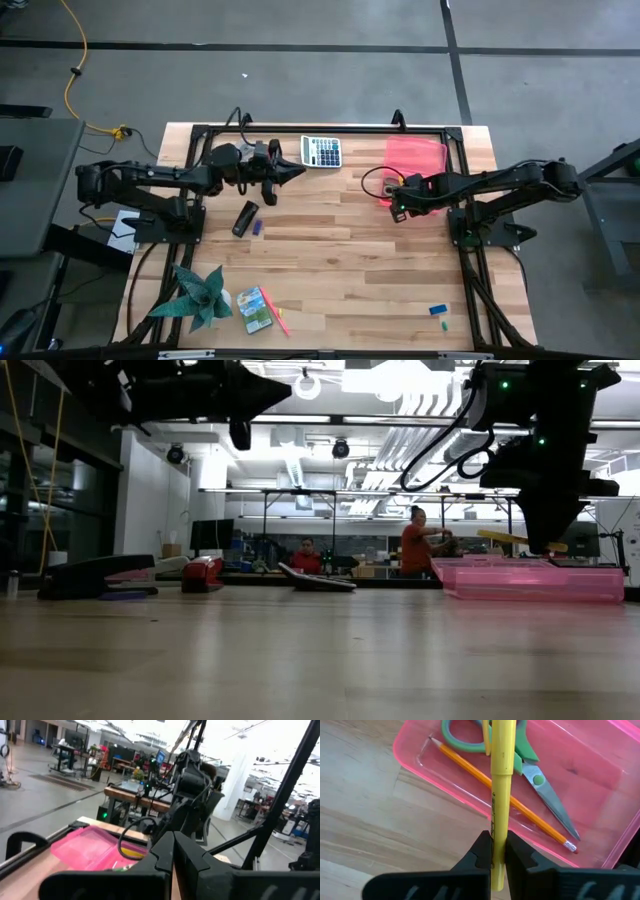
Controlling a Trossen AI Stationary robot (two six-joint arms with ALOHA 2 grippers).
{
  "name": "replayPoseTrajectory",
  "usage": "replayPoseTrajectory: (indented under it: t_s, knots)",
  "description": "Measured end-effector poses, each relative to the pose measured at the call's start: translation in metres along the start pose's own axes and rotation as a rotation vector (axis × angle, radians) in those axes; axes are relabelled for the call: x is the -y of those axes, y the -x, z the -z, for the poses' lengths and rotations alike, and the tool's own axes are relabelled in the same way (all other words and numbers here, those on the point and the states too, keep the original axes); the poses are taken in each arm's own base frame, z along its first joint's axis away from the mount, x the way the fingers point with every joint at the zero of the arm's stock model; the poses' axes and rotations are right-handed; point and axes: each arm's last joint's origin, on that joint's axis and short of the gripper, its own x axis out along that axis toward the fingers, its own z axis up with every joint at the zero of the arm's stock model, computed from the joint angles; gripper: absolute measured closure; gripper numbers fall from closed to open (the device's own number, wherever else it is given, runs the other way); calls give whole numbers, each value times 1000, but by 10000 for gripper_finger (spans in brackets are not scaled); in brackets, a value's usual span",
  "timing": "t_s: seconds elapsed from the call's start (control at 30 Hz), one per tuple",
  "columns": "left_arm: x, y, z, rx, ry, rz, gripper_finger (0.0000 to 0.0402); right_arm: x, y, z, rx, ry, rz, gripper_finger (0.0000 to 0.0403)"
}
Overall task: Pack school essentials
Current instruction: Put the yellow pen into the pink supply box
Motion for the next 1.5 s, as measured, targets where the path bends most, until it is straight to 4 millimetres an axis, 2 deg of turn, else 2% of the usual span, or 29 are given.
replayPoseTrajectory:
  t_s: [0.57, 0.9, 1.37, 1.5]
  knots:
    - [-9, 0, 1, -9, 0, -23, 401, 0, 0, 0, -12, -14, -5, 401]
    - [-8, 0, 2, -25, 7, 26, 401, 2, 0, -1, 43, -33, 31, 401]
    - [-8, 0, 2, -19, 1, 7, 401, 2, 0, -1, 48, -48, 33, 401]
    - [-9, 0, 1, -13, 1, -13, 401, 2, 0, -2, 67, -5, 42, 401]
